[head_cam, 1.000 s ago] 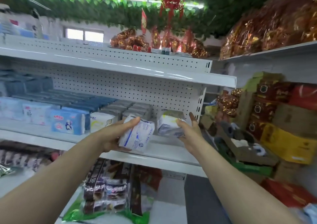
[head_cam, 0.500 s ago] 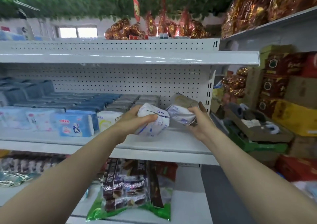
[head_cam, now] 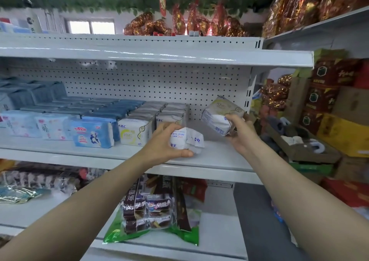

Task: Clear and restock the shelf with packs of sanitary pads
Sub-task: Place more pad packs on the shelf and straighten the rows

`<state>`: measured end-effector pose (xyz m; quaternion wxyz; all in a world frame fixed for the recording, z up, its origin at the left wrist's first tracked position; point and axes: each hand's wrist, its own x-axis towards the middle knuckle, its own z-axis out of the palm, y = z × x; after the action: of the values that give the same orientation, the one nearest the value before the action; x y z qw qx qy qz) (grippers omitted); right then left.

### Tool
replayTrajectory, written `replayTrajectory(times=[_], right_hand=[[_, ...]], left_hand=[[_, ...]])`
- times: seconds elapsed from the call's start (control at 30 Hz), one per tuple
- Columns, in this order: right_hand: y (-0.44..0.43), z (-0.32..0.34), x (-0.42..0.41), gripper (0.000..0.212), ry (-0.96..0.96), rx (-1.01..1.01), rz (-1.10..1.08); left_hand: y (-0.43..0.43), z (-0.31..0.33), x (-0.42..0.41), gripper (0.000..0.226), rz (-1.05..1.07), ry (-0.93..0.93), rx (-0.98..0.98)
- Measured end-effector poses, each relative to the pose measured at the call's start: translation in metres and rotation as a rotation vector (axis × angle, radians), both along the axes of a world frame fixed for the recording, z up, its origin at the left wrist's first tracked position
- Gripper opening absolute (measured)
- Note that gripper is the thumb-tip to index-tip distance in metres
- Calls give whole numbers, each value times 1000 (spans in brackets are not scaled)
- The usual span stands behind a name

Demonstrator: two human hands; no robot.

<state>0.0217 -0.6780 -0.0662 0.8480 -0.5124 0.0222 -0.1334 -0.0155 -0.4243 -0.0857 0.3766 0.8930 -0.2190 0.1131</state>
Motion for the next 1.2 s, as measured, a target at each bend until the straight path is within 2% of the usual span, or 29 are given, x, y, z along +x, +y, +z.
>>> replayTrajectory(times=[0.07, 0.2, 0.37, 0.5, 0.57, 0.67, 0.77, 0.8, 0.97, 1.1, 1.2], right_hand=[[-1, 2, -2, 65, -10, -7, 6], [-4, 6, -4, 64, -8, 1, -1], [-5, 8, -2, 64, -5, 11, 6], [-1, 8, 2, 65, 6, -13, 20], [3, 8, 5, 66, 11, -31, 36], [11, 7, 7, 67, 17, -48, 58], [17, 6, 10, 63, 19, -54, 75], [18, 6, 12, 62, 22, -48, 78], [23, 8, 19, 49, 22, -35, 97], [21, 9, 24, 67, 16, -35, 101], [19, 10, 26, 70, 14, -31, 95]], left_hand=[[1, 1, -1, 66, -15, 19, -5], [-2, 7, 2, 25, -22, 98, -94], [-2, 16, 7, 9, 7, 253, -302], [15, 17, 15, 85, 4, 545, -299], [22, 19, 15, 96, -36, 640, -275], [24, 21, 11, 84, -104, 701, -199], [22, 24, 9, 47, -147, 725, -155], [21, 25, 8, 41, -149, 726, -170], [20, 22, 10, 60, -199, 730, -285], [26, 24, 19, 83, -207, 731, -416], [26, 27, 20, 65, -208, 719, -441]])
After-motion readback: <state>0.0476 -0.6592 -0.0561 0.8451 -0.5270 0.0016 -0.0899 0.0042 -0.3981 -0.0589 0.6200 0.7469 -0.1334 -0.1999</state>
